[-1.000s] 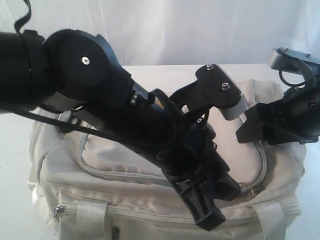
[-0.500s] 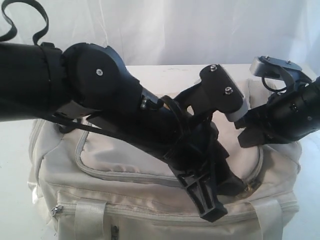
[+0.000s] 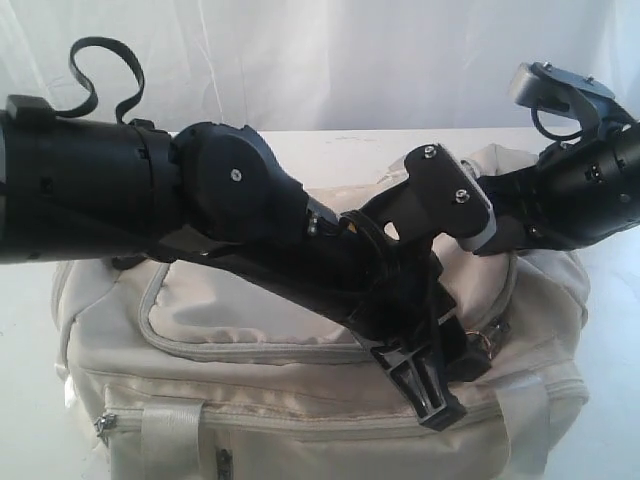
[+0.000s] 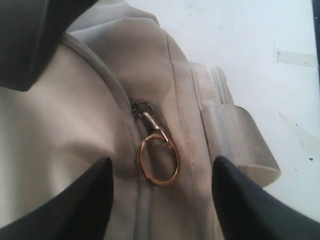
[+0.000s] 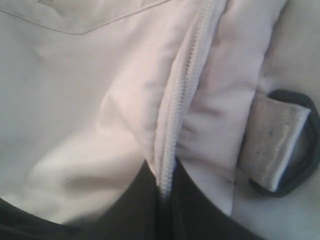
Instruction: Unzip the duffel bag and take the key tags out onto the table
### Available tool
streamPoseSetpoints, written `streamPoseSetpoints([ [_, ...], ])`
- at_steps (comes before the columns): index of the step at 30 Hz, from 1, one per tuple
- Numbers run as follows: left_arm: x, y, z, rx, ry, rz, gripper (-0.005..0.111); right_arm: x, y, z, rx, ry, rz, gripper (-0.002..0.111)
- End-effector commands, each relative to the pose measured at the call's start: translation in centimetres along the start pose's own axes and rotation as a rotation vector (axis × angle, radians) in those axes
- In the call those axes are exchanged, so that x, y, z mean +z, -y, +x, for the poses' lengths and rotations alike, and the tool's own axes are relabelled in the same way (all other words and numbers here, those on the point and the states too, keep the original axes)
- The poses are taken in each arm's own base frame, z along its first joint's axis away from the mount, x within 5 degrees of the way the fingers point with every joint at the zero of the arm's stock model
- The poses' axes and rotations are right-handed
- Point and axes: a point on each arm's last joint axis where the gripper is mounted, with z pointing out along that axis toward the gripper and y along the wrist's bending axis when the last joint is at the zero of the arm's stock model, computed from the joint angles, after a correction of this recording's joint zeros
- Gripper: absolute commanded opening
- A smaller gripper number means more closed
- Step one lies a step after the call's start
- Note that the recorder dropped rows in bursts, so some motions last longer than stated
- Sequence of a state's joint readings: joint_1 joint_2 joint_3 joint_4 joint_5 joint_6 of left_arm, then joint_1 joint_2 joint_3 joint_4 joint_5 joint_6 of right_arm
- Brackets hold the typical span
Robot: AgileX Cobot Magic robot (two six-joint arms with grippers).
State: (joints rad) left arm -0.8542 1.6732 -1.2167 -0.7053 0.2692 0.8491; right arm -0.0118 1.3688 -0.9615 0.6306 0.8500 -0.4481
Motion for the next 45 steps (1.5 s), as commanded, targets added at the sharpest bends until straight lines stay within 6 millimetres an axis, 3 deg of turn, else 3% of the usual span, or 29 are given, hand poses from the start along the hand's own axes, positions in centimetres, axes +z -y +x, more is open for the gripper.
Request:
streamPoseSetpoints([
  [1,0.8,0.5,0.2,-0.007,-0.004,0.012,0.062,-0.7,-0.6,-0.8,0.028,0.063,-0.032,0.000],
  [9,2.2,1.3,0.0,0.047,0.020,-0.028,0.060,-0.8,-0.9,-1.0,0.052,0.075,-0.056,0.000],
  [16,2.2,1.5,0.1,0.047,0.008,-0.008,0.024,-0.8,-0.9,-1.0,0.052,0.079,-0.054,0.000],
  [22,2.2,2.0,0.5,0.051,-0.033,0.055,0.000,-0.8,-0.8,-1.1,0.049,0.081,-0.048,0.000],
  [32,-0.1,2.5,-0.3,0.093,-0.032,0.062,0.000,-0.8,-0.6,-1.2,0.039,0.096,-0.027,0.000],
  [45,-2.8,2.5,0.9,0.024,-0.247,0.002,0.000,-0.8,-0.4,-1.3,0.038,0.106,0.001,0.000],
])
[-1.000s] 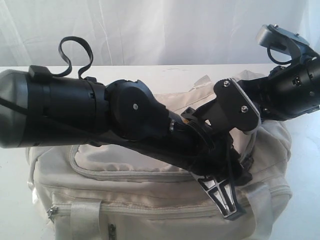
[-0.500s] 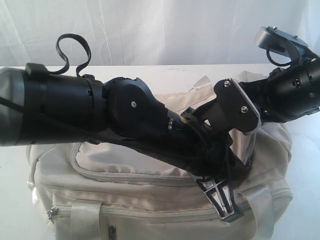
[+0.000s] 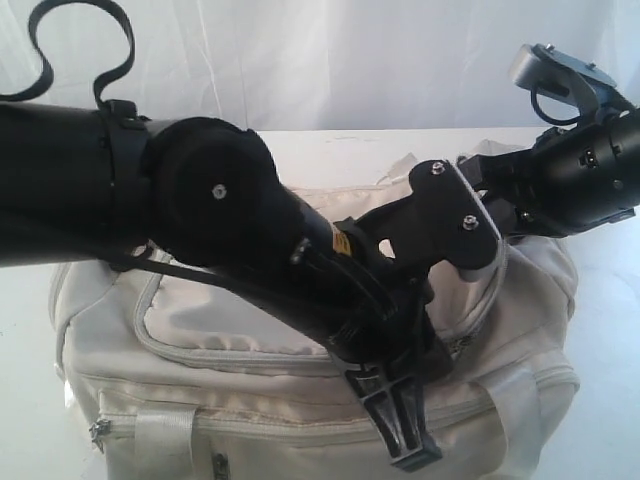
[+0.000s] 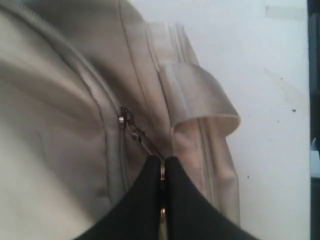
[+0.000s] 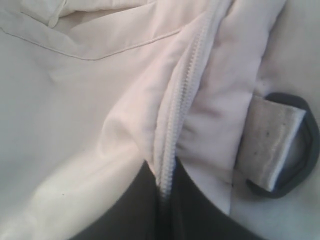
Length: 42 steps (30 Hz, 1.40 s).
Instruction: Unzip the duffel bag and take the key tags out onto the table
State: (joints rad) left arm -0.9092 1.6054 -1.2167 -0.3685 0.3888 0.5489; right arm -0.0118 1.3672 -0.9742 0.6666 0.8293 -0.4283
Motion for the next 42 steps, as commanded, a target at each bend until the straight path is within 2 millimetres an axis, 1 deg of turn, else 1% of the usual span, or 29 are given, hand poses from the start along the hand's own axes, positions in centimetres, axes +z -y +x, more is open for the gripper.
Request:
streamPoseSetpoints([
  [1,-1.0,0.5,1.0,-0.034,-0.125,0.000,0.000,-0.5,-0.2,-0.7,-0.001,0.064,0.015,0.000],
  [6,-2.5,0.5,1.3,-0.052,-0.172,-0.039,0.000,-0.5,-0.1,-0.7,-0.004,0.061,0.023,0.000],
  [8,-3.4,0.6,1.4,-0.063,-0.182,-0.044,0.000,-0.5,-0.1,-0.7,-0.008,0.059,0.026,0.000],
  [9,-4.2,0.8,1.5,-0.073,-0.199,-0.051,0.000,-0.5,0.0,-0.7,-0.007,0.059,0.027,0.000],
  [10,-4.6,0.9,1.6,-0.071,-0.207,-0.050,0.000,-0.5,0.0,-0.7,-0.007,0.059,0.027,0.000],
  [11,-5.3,1.2,1.8,-0.069,-0.229,-0.039,0.000,-0.5,0.0,-0.7,-0.007,0.059,0.027,0.000],
  [12,-5.6,1.2,1.9,-0.068,-0.240,-0.037,0.000,-0.5,0.0,-0.7,-0.007,0.059,0.027,0.000],
  [14,-6.3,1.3,2.7,-0.078,-0.287,-0.060,0.000,-0.5,-0.1,-0.7,-0.007,0.057,0.027,0.000],
  [16,-7.2,1.5,4.2,-0.095,-0.354,-0.105,0.000,-0.5,0.0,-0.6,-0.010,0.056,0.029,0.000],
  [20,-9.7,1.9,5.6,-0.123,-0.335,-0.185,0.000,-0.5,0.1,-0.6,-0.008,0.050,0.041,0.000],
  [24,-12.6,1.9,7.2,-0.137,-0.383,-0.307,0.000,-0.5,0.1,-0.6,-0.008,0.050,0.041,0.000],
  [27,-13.7,1.8,8.2,-0.145,-0.406,-0.371,0.000,-0.5,0.1,-0.6,-0.008,0.049,0.041,0.000],
  [30,-14.2,1.6,9.7,-0.155,-0.451,-0.460,0.000,-0.5,0.1,-0.6,-0.011,0.048,0.044,0.000],
  [31,-14.4,1.4,10.4,-0.162,-0.465,-0.513,0.000,-0.5,0.1,-0.6,-0.012,0.047,0.045,0.000],
  [34,-15.1,0.8,11.3,-0.158,-0.453,-0.639,0.000,-0.5,0.2,-0.5,-0.022,0.043,0.054,0.000],
  [36,-15.3,0.6,11.8,-0.139,-0.470,-0.677,0.000,-0.5,0.3,-0.5,-0.028,0.040,0.060,0.000],
  [39,-15.1,0.7,12.4,-0.135,-0.505,-0.684,0.000,-0.5,0.3,-0.5,-0.035,0.037,0.067,0.000],
  [42,-14.5,1.2,12.2,-0.136,-0.462,-0.607,0.000,-0.5,0.1,-0.2,-0.080,0.010,0.039,0.001],
])
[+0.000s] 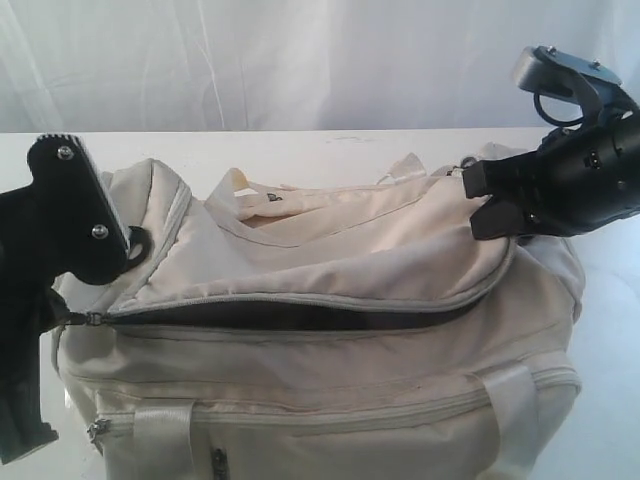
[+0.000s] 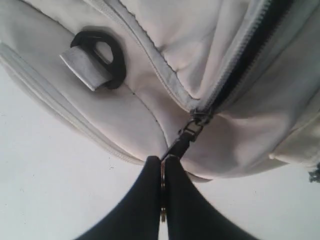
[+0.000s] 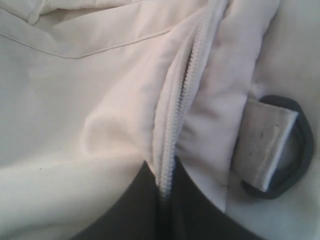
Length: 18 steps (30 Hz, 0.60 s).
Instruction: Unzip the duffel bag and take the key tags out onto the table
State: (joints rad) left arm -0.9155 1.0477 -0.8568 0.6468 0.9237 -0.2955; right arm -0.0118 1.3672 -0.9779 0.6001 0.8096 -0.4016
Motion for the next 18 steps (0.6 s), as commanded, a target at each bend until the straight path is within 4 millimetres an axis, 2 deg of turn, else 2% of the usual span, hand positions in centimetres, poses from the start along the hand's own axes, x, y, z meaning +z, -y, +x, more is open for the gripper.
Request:
streamPoseSetpoints([
  [1,-0.1,0.6,0.3,0.012,0.017,0.058,0.000,-0.5,-0.5,-0.1,-0.071,0.009,-0.027,0.003],
  [4,-0.6,0.7,0.4,0.026,0.049,0.095,0.000,-1.5,-1.2,0.0,-0.122,0.022,-0.048,0.017],
  [9,-1.9,0.3,1.1,0.031,0.117,0.109,0.000,-4.4,-2.5,0.4,-0.245,0.108,-0.046,0.053],
  [11,-2.3,0.2,1.3,0.031,0.143,0.112,0.000,-5.7,-3.4,0.7,-0.321,0.149,-0.066,0.057],
  [14,-2.6,0.1,1.5,0.045,0.168,0.116,0.000,-7.2,-5.5,1.4,-0.476,0.198,-0.154,0.057],
  [18,-2.6,0.1,1.2,0.071,0.190,0.113,0.000,-7.9,-8.6,2.7,-0.686,0.225,-0.287,0.057],
])
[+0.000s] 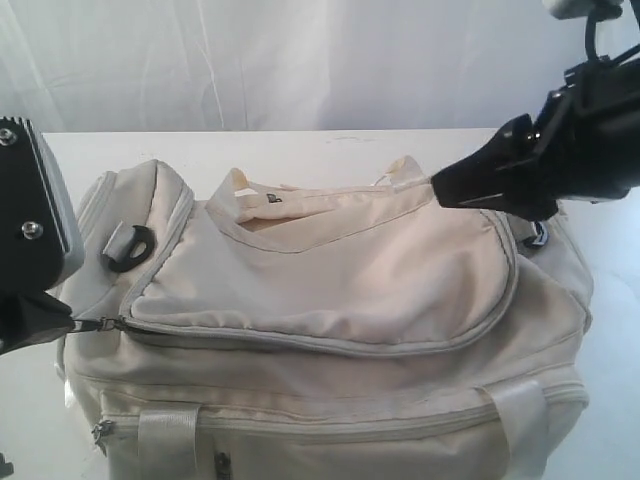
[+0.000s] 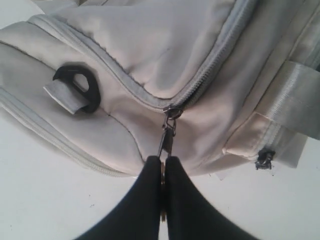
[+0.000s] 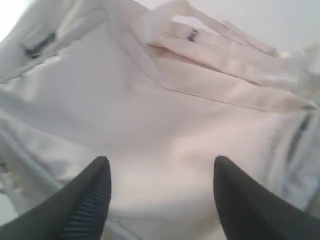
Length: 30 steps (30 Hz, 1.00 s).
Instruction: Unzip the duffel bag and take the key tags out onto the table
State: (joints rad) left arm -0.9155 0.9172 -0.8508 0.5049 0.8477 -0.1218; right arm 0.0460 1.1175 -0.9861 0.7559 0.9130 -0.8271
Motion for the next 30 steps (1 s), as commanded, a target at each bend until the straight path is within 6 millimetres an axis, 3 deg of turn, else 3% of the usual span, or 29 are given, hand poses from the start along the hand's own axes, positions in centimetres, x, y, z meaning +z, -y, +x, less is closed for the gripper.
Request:
streamPoseSetpoints([
  [1,-0.1,0.1,0.0,0.019,0.019,0.008,0.000,-0.4,-3.9,-0.5,-0.235,0.046,-0.160,0.057],
  [5,-0.1,0.1,0.0,0.016,0.025,0.009,0.000,0.4,-6.7,-0.4,-0.371,0.032,-0.244,0.057],
  [9,-0.1,0.2,0.0,0.010,0.025,0.016,0.000,1.6,-8.7,-0.5,-0.520,0.039,-0.197,0.055],
  [15,-0.1,0.2,0.0,-0.006,0.025,0.021,0.000,5.8,-11.6,0.2,-0.651,-0.058,-0.141,0.053],
  [21,-0.1,0.2,0.0,-0.025,0.025,0.021,0.000,9.8,-13.7,0.6,-0.689,-0.053,-0.100,0.053],
  [30,-0.1,0.2,0.1,-0.077,0.014,0.021,0.000,12.5,-14.1,1.2,-0.721,-0.066,-0.095,0.050],
])
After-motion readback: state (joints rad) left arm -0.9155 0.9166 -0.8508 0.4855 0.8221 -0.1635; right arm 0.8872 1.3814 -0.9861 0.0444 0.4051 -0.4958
